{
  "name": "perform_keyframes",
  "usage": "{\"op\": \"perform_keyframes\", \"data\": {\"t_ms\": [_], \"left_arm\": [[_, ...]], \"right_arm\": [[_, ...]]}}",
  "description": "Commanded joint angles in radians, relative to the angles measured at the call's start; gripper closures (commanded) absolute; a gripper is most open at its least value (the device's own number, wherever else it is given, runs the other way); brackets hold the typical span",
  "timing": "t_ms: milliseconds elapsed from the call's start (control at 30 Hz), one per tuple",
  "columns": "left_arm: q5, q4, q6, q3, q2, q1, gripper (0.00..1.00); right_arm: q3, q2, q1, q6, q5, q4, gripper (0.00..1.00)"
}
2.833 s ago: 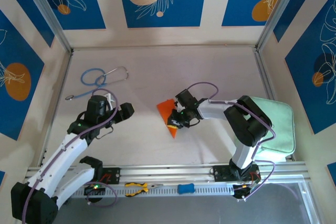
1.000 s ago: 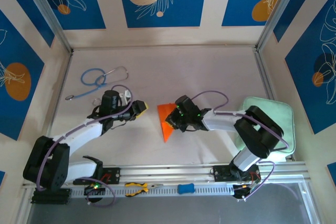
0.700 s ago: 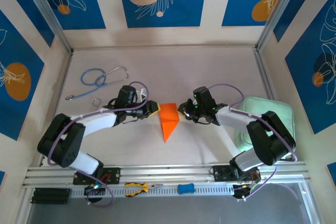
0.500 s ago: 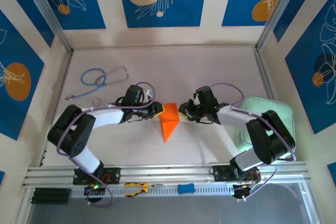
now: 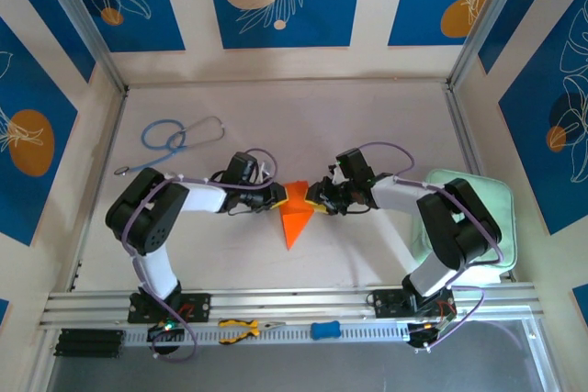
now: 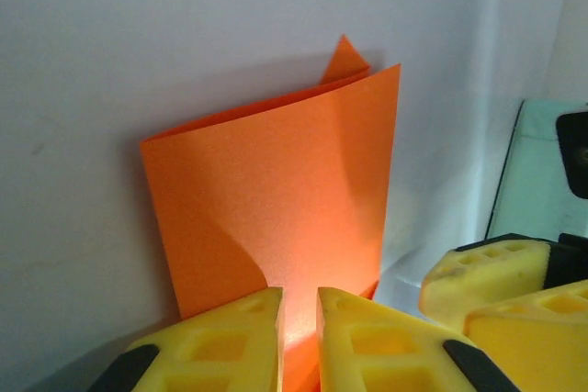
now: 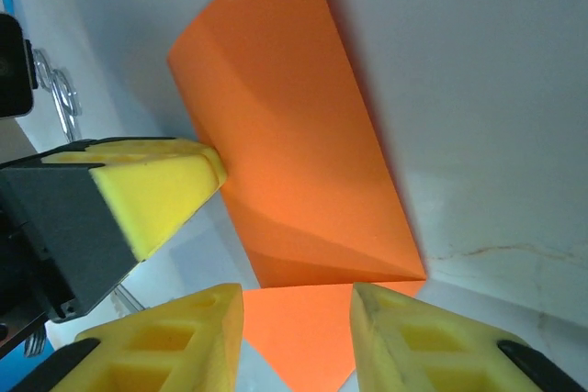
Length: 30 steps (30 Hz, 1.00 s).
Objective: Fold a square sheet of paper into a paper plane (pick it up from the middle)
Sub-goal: Fold the wing for the fifth time at the center of the table.
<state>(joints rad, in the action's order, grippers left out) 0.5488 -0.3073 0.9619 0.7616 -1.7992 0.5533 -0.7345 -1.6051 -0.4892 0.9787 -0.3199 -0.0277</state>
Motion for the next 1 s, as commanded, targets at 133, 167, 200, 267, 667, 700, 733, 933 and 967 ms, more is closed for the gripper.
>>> {"op": "perform_keyframes", "data": {"t_ms": [133,167,200,267,667,700,733,933,967], "left_arm": [[-0.009,-0.047,-0.023,-0.070,-0.041,0.002,0.85],[-0.010,-0.048,-0.025,-0.076,-0.045,0.001,0.85],[-0.009,-0.049,-0.029,-0.082,-0.048,0.000,0.85],[-0.009,-0.054,-0.032,-0.091,-0.054,-0.003,0.85],[0.005,-0.049,-0.042,-0.087,-0.056,-0.010,0.86],[0.005,-0.049,-0.042,-0.087,-0.054,-0.010,0.86],[0.005,-0.049,-0.043,-0.087,-0.052,-0.011,0.86],[0.015,-0.048,-0.046,-0.074,-0.063,-0.011,0.86],[0.014,-0.049,-0.045,-0.074,-0.061,-0.011,0.86]], "right_arm": [[-0.037,-0.054,0.005,-0.036,-0.023,-0.082,0.62],[-0.038,-0.057,0.006,-0.037,-0.022,-0.082,0.62],[-0.038,-0.060,0.006,-0.036,-0.020,-0.081,0.61],[-0.043,-0.070,0.007,-0.035,-0.021,-0.082,0.61],[-0.044,-0.078,0.019,-0.049,-0.095,0.014,0.61],[-0.037,-0.068,0.028,-0.049,-0.114,0.037,0.61],[-0.035,-0.069,0.038,-0.053,-0.148,0.063,0.61],[-0.084,-0.149,0.065,-0.148,-0.310,0.102,0.62],[-0.092,-0.153,0.069,-0.159,-0.316,0.094,0.62]]}}
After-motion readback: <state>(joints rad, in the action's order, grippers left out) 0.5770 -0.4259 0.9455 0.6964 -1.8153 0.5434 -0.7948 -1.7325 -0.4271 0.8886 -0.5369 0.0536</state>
